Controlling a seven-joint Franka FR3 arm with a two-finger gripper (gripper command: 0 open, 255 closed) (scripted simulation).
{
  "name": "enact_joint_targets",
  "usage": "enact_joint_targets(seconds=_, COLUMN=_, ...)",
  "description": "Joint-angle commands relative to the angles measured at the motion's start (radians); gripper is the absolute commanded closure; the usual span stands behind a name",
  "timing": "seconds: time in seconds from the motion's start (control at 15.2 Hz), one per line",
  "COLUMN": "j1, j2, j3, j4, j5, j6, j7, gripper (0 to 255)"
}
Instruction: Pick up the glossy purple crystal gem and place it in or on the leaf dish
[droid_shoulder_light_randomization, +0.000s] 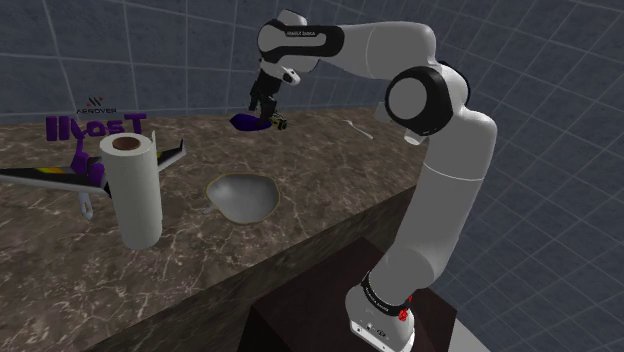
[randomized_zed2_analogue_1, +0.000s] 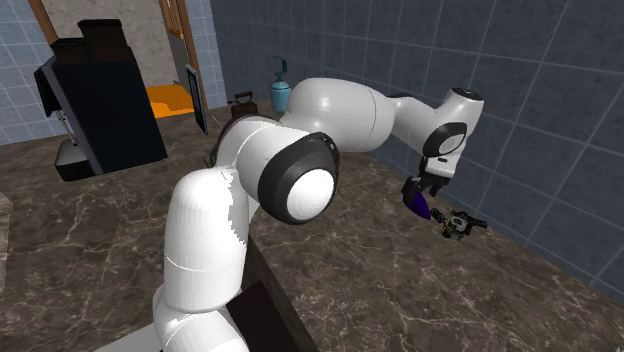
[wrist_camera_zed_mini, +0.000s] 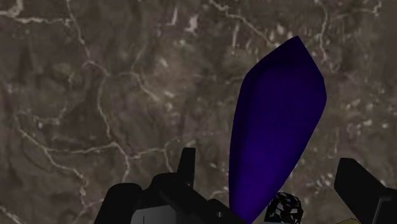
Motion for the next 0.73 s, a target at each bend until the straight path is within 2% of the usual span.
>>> enact_joint_targets(seconds=0.0, j1=-0.002, j2=0.016, j3=-0.006, j4=0.000, j5=0.021, j6=0.019, j7=0.055, gripper=0)
enact_joint_targets(seconds=0.4, j1=0.004, j2=0.040, j3=-0.001, j4=-0.039, j5=0.028, j6=0.083, j7=0.050, gripper=0)
enact_joint_targets(seconds=0.66, j1=0.004, j2=0.040, j3=-0.001, j4=-0.039, j5=0.028, j6=0.083, j7=0.050, gripper=0)
